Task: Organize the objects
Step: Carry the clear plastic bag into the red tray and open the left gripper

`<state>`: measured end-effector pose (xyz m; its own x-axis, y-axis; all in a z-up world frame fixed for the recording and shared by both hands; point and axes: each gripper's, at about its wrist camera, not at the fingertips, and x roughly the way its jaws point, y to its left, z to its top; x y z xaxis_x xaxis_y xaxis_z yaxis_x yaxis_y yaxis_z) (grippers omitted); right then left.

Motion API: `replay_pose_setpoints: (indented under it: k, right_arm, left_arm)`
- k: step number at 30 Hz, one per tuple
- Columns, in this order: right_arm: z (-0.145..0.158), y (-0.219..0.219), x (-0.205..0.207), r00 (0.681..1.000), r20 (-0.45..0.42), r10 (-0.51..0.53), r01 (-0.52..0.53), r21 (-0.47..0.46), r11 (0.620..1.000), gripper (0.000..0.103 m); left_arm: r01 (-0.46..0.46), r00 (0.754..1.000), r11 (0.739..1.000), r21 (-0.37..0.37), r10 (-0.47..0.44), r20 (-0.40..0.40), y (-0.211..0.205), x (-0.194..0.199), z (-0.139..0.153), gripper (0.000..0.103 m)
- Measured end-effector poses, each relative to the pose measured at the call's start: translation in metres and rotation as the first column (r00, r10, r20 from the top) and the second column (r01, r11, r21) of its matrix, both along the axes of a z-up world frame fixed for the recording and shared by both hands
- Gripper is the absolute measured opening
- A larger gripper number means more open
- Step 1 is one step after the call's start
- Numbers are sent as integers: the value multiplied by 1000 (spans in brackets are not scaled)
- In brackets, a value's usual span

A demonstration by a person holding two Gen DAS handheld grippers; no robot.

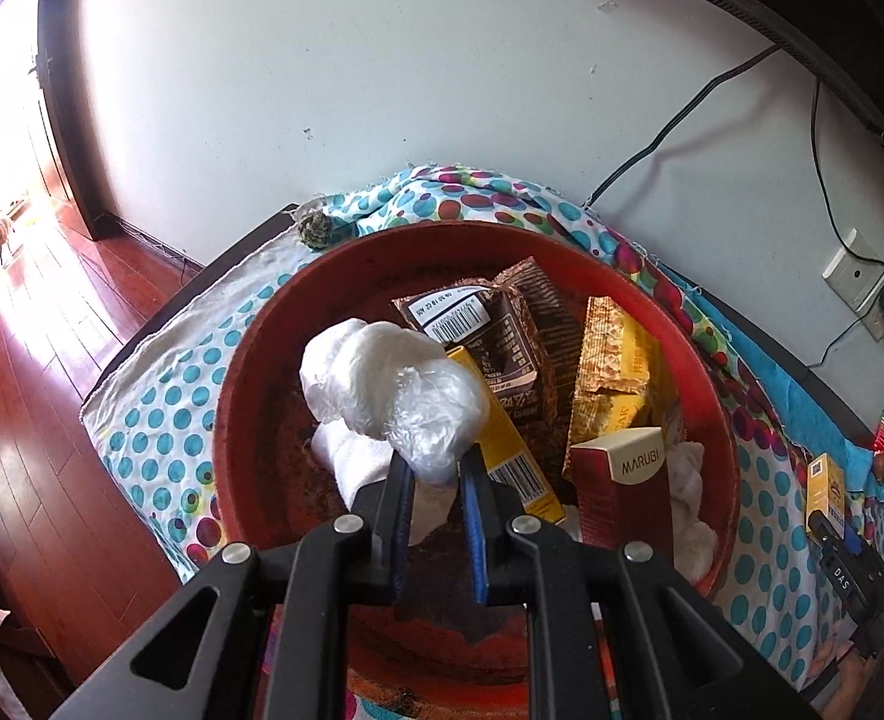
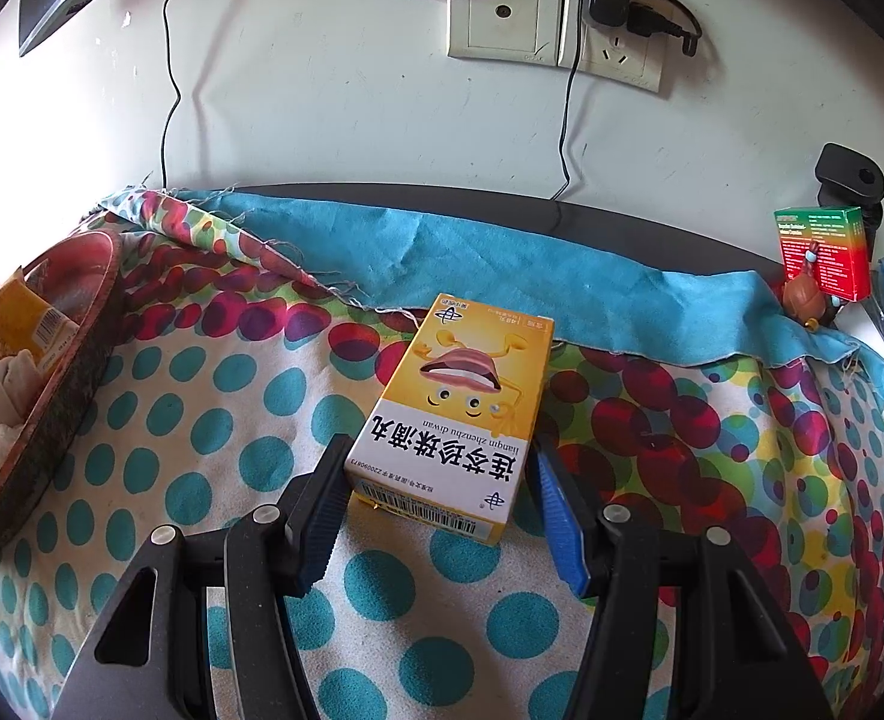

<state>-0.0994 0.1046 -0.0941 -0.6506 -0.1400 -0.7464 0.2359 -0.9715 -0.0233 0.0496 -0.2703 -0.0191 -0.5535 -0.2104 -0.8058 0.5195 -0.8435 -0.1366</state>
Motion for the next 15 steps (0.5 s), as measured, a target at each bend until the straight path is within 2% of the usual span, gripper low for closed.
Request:
replay_pose_setpoints:
  k: [9,11,13,15]
  right_arm:
    - [1,-1,0,1000,1,0,0,3,1000,55]
    - [1,-1,0,1000,2,-1,1,4,1000,55]
    - [1,-1,0,1000,2,-1,1,6,1000,55]
    - [1,-2,0,1000,2,-1,1,7,1000,55]
  left_arm:
    - [0,998,1000,-13,1,62,1,-7,-15,19]
    - [-13,997,1000,-18,14,74,1,-7,-14,22]
    - [-25,996,999,-33,28,87,0,-7,-14,32]
    - [-32,994,998,-53,37,104,0,-7,-14,36]
